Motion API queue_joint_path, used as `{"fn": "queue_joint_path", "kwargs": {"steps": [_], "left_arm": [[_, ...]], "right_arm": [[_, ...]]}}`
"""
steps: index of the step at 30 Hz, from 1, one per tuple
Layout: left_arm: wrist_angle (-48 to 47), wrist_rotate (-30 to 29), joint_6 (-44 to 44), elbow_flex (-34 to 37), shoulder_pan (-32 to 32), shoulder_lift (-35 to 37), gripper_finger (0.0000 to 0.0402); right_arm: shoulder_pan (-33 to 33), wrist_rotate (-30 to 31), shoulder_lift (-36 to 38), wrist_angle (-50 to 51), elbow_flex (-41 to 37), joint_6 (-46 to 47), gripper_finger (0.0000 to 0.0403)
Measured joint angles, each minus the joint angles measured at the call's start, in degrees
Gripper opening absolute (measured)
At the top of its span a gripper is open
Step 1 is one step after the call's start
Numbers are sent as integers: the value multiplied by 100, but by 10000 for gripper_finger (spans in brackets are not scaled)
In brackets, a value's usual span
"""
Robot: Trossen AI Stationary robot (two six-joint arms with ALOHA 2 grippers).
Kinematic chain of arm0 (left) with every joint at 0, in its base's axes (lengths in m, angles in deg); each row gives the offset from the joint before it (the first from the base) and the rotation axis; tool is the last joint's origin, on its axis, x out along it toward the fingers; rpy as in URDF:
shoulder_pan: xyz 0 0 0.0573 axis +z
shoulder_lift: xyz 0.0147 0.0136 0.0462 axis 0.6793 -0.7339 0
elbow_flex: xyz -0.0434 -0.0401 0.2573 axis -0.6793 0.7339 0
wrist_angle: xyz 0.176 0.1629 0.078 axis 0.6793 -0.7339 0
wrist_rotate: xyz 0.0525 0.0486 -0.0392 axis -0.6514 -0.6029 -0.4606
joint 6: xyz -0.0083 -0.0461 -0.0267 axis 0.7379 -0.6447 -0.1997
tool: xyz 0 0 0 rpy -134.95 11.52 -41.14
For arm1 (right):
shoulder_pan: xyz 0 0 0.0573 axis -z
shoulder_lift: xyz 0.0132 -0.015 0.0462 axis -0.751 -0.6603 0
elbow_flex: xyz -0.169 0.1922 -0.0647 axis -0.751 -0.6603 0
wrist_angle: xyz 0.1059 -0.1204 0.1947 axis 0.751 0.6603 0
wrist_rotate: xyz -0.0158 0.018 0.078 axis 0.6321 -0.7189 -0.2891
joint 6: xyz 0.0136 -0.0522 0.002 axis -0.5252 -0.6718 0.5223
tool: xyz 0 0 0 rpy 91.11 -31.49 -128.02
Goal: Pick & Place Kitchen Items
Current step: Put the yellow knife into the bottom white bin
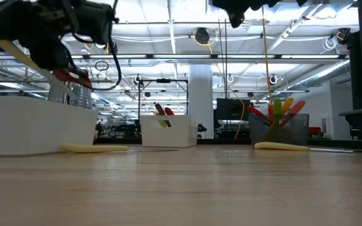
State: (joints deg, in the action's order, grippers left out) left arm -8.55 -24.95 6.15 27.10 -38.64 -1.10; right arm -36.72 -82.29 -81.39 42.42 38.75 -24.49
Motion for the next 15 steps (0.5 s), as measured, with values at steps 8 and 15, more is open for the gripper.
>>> {"fn": "queue_joint_path", "kwargs": {"steps": [8,15], "left_arm": [[-373,48,1061,0,225,-808,63],[-651,-105,1440,2,379,-1073,63]], "right_arm": [[-3,310,341,24,-610,73,68],[6,307,815,-529,-1312,467,68]]}}
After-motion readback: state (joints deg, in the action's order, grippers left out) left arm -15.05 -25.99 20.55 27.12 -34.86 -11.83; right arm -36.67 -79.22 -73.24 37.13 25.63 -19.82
